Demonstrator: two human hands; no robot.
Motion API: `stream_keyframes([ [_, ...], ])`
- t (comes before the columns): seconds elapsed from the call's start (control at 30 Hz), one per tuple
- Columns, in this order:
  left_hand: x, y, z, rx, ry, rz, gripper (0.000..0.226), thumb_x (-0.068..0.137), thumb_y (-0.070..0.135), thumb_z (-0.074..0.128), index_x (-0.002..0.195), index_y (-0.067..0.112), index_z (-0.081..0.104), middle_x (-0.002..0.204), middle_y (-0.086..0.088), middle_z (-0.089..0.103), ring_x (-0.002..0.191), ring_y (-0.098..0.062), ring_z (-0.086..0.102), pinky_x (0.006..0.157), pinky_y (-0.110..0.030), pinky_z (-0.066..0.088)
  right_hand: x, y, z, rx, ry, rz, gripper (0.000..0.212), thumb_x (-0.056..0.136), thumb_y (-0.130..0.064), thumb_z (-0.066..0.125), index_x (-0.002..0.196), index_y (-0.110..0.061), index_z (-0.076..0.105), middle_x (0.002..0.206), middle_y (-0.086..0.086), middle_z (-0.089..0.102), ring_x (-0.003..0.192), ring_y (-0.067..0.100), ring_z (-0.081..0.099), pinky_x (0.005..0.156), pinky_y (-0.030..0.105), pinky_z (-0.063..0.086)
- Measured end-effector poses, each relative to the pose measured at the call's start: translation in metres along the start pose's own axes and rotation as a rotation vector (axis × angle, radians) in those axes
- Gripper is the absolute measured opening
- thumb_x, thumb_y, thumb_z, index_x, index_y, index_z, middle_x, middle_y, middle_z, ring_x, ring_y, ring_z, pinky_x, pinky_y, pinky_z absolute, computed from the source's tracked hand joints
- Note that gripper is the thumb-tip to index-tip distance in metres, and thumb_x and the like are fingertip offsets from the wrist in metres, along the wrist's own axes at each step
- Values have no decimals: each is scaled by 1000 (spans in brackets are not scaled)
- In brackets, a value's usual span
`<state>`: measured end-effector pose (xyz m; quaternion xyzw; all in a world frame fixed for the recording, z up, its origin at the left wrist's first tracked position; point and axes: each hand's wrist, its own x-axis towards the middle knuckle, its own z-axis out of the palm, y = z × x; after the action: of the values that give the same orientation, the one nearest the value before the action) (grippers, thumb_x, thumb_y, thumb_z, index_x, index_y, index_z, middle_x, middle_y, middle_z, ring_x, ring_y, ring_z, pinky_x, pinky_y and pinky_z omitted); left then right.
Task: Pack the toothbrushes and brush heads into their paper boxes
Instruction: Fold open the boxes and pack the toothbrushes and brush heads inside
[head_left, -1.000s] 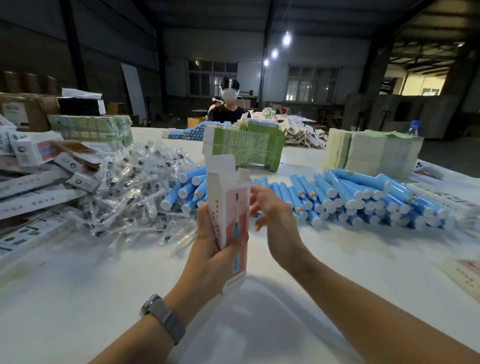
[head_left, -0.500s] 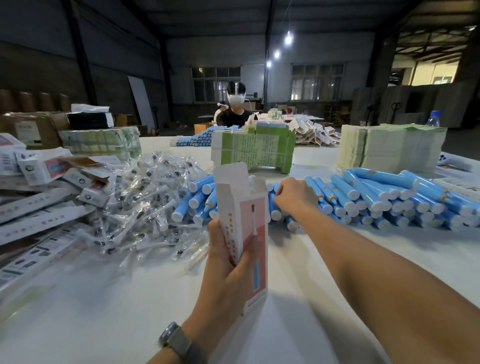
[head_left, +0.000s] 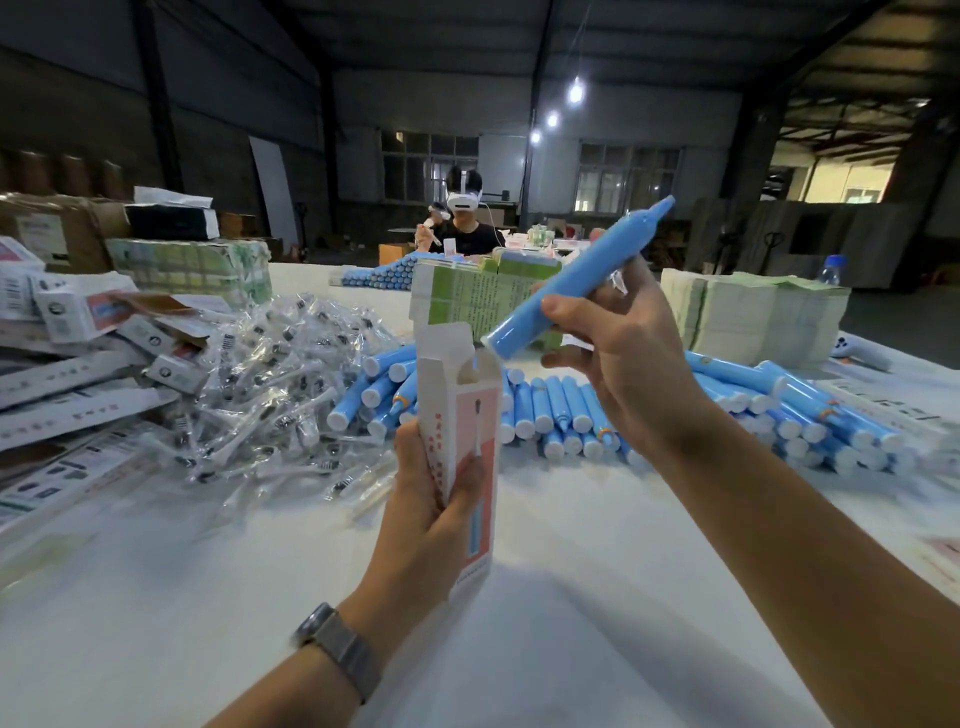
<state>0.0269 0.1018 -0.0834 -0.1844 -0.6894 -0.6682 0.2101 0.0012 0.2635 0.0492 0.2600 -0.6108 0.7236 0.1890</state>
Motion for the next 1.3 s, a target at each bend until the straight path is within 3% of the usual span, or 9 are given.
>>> stream_keyframes([
  [0.2, 1, 7, -4, 106, 39, 16, 25, 91, 42, 54, 110, 44, 38, 95, 12, 63, 82, -16, 65, 73, -47, 59, -5, -16, 19, -96, -24, 2, 65, 80, -10, 71, 134, -18, 36, 79, -6, 70, 71, 14, 69, 54, 24, 51],
  [0.4, 2, 7, -3, 113, 52, 62, 26, 98, 25, 57, 113, 38, 40, 91, 11, 62, 77, -6, 63, 65, -28, 55, 3, -12, 29, -487, -15, -122, 64, 83, -8, 74, 129, -26, 34, 95, 6, 63, 73, 10, 67, 67, 23, 57],
  [0.57, -1, 9, -2, 143, 3, 77, 29, 90, 35, 53, 114, 39, 38, 99, 15, 61, 77, -11, 62, 62, -32, 54, 7, -9, 35, -514, -42, -78, 54, 85, -13, 75, 119, -29, 36, 91, 6, 62, 72, 14, 68, 60, 26, 56],
  [0.73, 3, 8, -6, 87, 37, 53, 26, 93, 30, 54, 112, 39, 38, 97, 14, 62, 65, 1, 62, 57, -26, 54, 5, -4, 39, -545, -53, -141, 70, 82, -6, 75, 131, -26, 29, 101, 5, 63, 79, 18, 71, 67, 31, 61],
  [0.87, 4, 7, -7, 116, 45, 58, 29, 92, 33, 52, 112, 47, 35, 97, 27, 62, 75, -3, 65, 60, -19, 56, 13, -7, 37, -685, -75, -33, 62, 80, -17, 80, 124, -26, 37, 95, 1, 64, 81, 15, 67, 70, 29, 58],
  [0.93, 4, 7, -7, 173, 52, 62, 31, 90, 38, 52, 109, 51, 32, 97, 23, 62, 76, -7, 64, 59, -27, 57, 21, -13, 37, -703, -112, 23, 62, 78, -17, 81, 120, -28, 37, 91, 4, 64, 81, 18, 67, 66, 31, 56],
  [1.07, 1, 7, -6, 302, 64, 72, 34, 87, 46, 51, 112, 50, 28, 98, 15, 61, 79, -6, 63, 59, -32, 56, 24, -15, 41, -804, -276, 149, 82, 75, -19, 84, 138, -23, 31, 96, 5, 66, 87, 19, 68, 76, 35, 58],
  [1.2, 4, 8, -12, 320, 118, 69, 36, 87, 46, 52, 117, 42, 31, 101, 8, 63, 80, -16, 64, 66, -45, 56, 11, -2, 38, -631, -189, 93, 68, 80, -29, 80, 132, -31, 38, 105, 0, 62, 92, 16, 67, 76, 32, 54],
  [1.3, 7, 6, -14, 330, 159, 81, 34, 91, 40, 55, 116, 41, 32, 94, 12, 61, 73, -11, 62, 58, -38, 54, 3, 10, 37, -587, -181, 42, 53, 84, -16, 76, 124, -33, 45, 101, 0, 63, 88, 15, 67, 74, 29, 56],
])
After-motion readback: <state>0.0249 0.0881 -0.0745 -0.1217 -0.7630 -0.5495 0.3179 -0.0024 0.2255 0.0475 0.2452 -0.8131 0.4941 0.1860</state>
